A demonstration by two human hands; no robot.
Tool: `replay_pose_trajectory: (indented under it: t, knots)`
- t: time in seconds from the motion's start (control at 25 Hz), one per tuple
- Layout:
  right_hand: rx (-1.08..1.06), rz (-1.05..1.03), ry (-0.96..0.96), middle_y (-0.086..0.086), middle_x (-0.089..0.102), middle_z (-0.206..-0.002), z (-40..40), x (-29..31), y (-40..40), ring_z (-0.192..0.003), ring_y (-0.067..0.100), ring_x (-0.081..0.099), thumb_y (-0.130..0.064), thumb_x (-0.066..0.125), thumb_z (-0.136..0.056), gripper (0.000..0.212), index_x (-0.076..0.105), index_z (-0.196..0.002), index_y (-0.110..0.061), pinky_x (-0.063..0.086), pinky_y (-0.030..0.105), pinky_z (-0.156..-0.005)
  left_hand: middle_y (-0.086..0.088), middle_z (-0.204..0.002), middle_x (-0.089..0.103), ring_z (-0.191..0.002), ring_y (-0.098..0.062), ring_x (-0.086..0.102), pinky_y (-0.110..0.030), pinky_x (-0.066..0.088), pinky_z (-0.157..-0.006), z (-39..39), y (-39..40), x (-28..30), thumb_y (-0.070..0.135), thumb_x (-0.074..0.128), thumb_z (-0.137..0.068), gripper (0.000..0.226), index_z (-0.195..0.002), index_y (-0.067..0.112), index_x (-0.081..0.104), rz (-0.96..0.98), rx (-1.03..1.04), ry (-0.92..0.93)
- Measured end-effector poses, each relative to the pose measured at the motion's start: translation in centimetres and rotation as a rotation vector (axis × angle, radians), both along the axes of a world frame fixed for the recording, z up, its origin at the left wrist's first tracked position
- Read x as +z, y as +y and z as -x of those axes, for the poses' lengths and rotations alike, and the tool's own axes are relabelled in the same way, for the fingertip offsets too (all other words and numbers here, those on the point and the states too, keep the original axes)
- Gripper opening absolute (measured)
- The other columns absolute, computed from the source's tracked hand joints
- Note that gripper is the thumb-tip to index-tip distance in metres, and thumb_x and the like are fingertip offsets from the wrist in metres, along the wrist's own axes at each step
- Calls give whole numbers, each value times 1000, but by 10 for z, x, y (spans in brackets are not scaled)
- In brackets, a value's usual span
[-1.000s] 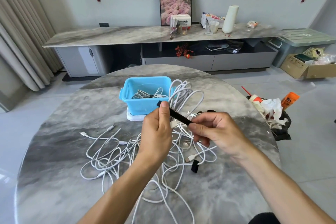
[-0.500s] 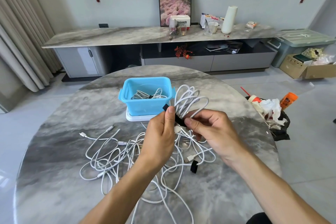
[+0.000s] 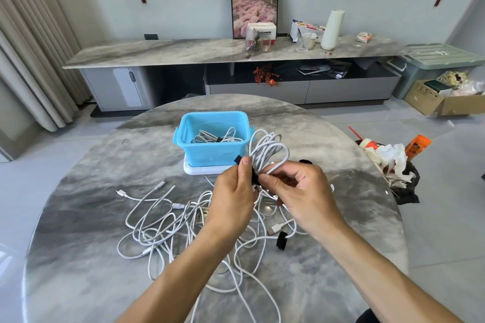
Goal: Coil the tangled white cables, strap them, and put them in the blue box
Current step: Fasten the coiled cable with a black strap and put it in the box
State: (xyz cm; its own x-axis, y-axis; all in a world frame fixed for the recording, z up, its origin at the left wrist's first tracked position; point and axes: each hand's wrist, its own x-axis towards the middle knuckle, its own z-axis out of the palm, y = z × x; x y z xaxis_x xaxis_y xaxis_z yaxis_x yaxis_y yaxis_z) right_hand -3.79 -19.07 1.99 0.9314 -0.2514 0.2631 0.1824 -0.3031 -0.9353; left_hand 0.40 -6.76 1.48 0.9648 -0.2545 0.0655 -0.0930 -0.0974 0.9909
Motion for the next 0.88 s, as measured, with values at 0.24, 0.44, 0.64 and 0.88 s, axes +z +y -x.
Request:
replay_pose_trajectory:
  t: [0.24,0.44,0.64,0.88]
  knots:
    - [169,-622,387,19,73,-84,3,8,-12,-65,25,68,-2,55,-93,16,71,-91,-2,56,31,-55,6,-60,48,-59,-19,46,-42,42,-61,0,4,6,49,27,-98,44,-68,20,42,-243,57,-364]
    - [243,-735,553,14,71,-71,5,11,-20,-52,17,64,-22,61,-73,21,78,-69,-11,55,26,-50,7,-59,48,-62,-21,47,-36,34,-56,8,6,5,50,24,-100,37,-73,29,39,-403,-38,-565]
    - [318,-700,561,15,72,-75,12,13,-39,-53,17,67,-15,60,-75,20,79,-74,-10,57,26,-50,13,-56,42,-64,-22,50,-36,33,-55,16,9,7,52,19,-100,24,-82,40,30,-494,-139,-697]
    - [328,-487,606,18,71,-76,13,9,-41,-55,22,66,-15,62,-85,20,78,-74,-13,57,28,-51,18,-56,40,-63,-18,46,-30,25,-56,16,13,8,52,20,-101,23,-84,39,32,-514,-190,-729]
